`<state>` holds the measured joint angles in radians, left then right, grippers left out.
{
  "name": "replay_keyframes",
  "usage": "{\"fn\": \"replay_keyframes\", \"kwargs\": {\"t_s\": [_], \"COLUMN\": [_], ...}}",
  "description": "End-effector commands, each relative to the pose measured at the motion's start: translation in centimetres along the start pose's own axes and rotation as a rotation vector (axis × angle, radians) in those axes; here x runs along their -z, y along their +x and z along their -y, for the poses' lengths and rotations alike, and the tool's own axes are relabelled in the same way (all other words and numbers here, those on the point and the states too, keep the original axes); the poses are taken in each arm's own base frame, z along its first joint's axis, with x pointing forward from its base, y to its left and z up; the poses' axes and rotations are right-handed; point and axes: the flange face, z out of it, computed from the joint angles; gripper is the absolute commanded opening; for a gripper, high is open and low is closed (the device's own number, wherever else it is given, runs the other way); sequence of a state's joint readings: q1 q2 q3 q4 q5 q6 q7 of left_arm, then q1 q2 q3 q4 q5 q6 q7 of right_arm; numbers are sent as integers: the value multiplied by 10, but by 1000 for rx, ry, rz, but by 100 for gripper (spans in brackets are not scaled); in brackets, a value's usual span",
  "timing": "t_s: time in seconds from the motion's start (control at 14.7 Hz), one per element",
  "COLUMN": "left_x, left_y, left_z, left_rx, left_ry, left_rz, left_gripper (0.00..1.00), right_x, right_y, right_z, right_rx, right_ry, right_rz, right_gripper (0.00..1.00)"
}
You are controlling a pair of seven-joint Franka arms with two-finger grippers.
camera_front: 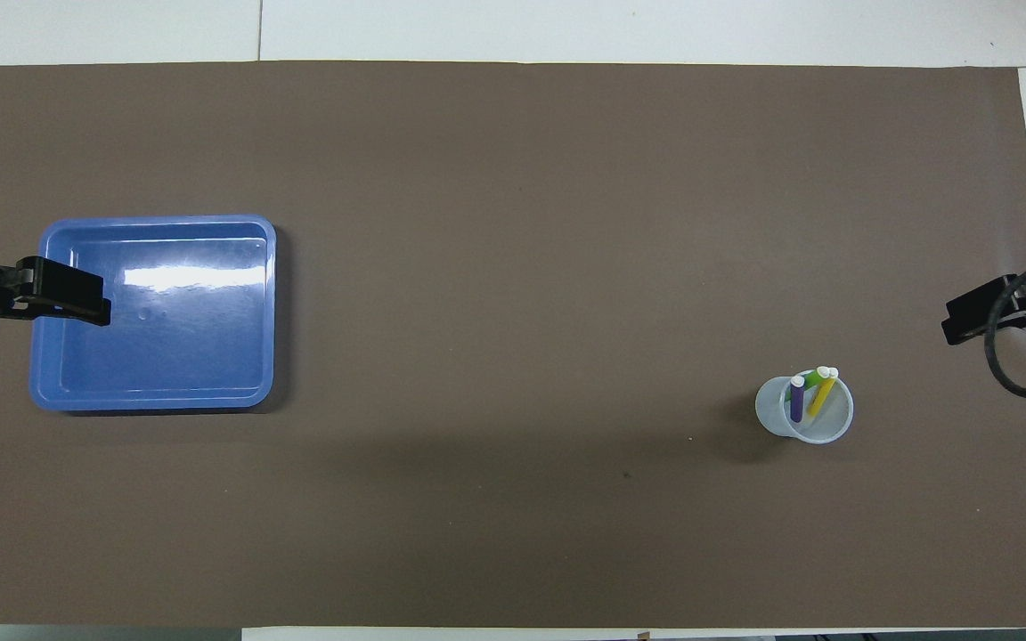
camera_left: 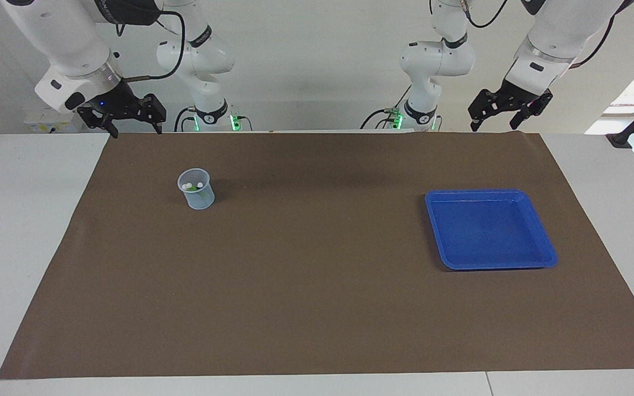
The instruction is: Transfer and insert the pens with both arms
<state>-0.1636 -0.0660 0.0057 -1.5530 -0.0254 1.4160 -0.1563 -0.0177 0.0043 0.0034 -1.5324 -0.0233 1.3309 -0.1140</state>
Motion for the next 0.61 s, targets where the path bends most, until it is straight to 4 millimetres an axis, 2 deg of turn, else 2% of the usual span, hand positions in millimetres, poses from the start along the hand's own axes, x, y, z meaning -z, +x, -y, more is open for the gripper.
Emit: {"fn": "replay_keyframes", "kwargs": {"t_s": [0.0,0.55], "left_x": [0,1], "left_y": [-6,-5], "left_z": [5,5], "left_rx": [-5,-5], "left_ry": [2,1], "left_rz": [-19,-25], "left_gripper": [100,100], "right_x": [-2,-2], "right_y": [-1,-1], "right_z": [-4,-4], "right_rx": [-21,-32], "right_ry": [-1,5], "right_rz": [-11,-16], "right_gripper": [100,100]}}
